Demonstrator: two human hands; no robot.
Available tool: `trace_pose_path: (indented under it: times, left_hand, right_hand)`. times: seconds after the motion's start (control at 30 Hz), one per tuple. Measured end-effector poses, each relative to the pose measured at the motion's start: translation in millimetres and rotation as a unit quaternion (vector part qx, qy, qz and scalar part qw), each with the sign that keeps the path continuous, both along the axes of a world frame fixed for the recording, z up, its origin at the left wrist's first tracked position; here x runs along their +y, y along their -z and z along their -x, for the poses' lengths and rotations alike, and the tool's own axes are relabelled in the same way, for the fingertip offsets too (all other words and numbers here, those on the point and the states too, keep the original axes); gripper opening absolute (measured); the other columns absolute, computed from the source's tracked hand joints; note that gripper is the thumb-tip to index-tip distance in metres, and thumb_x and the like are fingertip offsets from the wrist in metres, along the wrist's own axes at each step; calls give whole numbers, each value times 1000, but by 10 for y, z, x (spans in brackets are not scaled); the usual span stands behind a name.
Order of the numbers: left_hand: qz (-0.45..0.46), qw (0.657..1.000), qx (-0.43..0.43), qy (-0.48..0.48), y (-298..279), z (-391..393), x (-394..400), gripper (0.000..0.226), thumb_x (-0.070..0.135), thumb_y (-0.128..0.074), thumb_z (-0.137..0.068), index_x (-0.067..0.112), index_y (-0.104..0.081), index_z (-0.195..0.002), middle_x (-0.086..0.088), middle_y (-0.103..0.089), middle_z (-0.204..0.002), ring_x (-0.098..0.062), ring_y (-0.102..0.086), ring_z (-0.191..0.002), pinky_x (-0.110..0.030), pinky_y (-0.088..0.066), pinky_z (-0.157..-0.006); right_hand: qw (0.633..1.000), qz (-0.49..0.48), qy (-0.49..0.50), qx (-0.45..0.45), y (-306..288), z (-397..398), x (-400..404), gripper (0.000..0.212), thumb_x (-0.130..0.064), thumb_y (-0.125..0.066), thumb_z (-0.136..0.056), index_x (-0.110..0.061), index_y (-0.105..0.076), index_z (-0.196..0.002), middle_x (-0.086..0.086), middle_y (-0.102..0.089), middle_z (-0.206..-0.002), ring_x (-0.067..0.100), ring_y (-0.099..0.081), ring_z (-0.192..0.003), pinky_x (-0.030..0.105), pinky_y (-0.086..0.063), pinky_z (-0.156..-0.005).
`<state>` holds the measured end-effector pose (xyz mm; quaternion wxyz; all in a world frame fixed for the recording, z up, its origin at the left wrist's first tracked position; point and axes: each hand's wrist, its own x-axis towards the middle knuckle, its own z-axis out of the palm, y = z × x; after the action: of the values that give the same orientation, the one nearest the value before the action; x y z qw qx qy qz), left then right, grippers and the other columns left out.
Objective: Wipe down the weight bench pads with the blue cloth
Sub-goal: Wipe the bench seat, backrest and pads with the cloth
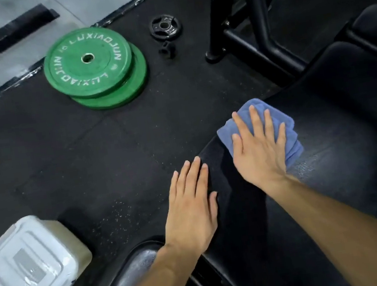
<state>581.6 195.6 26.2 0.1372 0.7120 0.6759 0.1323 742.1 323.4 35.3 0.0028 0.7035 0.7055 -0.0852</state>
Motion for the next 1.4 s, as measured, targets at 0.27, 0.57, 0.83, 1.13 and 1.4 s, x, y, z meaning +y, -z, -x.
trace_pose_path:
  times: [0.27,0.57,0.83,1.13,1.4]
  left_hand:
    - [25,978,-193,-69,-197,74,34,50,16,-43,-105,7,-41,-154,-1,-31,-166,-11,-26,-154,-27,-19,-127]
    - [107,914,-345,-186,-440,377,100,30,41,-64,-98,28,-71,-124,16,-63,-131,11,-54,-120,2,-34,-97]
    - [71,980,-182,-32,-456,403,17,45,38,-61,-101,25,-57,-143,10,-50,-149,-10,-48,-134,-18,-37,-110]
    - [54,983,-135,-110,-311,581,-237,31,12,-57,-98,18,-69,-126,-8,-62,-124,-26,-58,-112,-42,-53,-92]
    - [37,971,-162,-172,-341,-64,-966,28,15,-77,-87,29,-68,-110,9,-54,-98,-19,-56,-75,-24,-44,-78]
  right_hand:
    - [999,-2,-43,5,-41,274,-279,63,-45,-18,-103,-31,-13,-164,3,-3,-174,29,2,-160,60,-4,-127]
    - [981,32,-189,35,-139,529,-1308,63,-37,-31,-99,-21,-33,-160,4,-2,-174,24,7,-160,57,-9,-127]
    - [989,18,-120,90,-185,71,-1544,63,-42,-29,-106,-19,-19,-164,6,-9,-173,20,-2,-161,52,-16,-128]
    - [976,40,-213,36,-101,513,-1178,70,-30,-28,-99,-23,-7,-165,14,0,-173,31,4,-160,56,-10,-128]
    - [912,43,-409,-1,-166,-267,-1385,73,-25,-33,-96,-20,-10,-164,12,-2,-173,29,-2,-160,53,-20,-125]
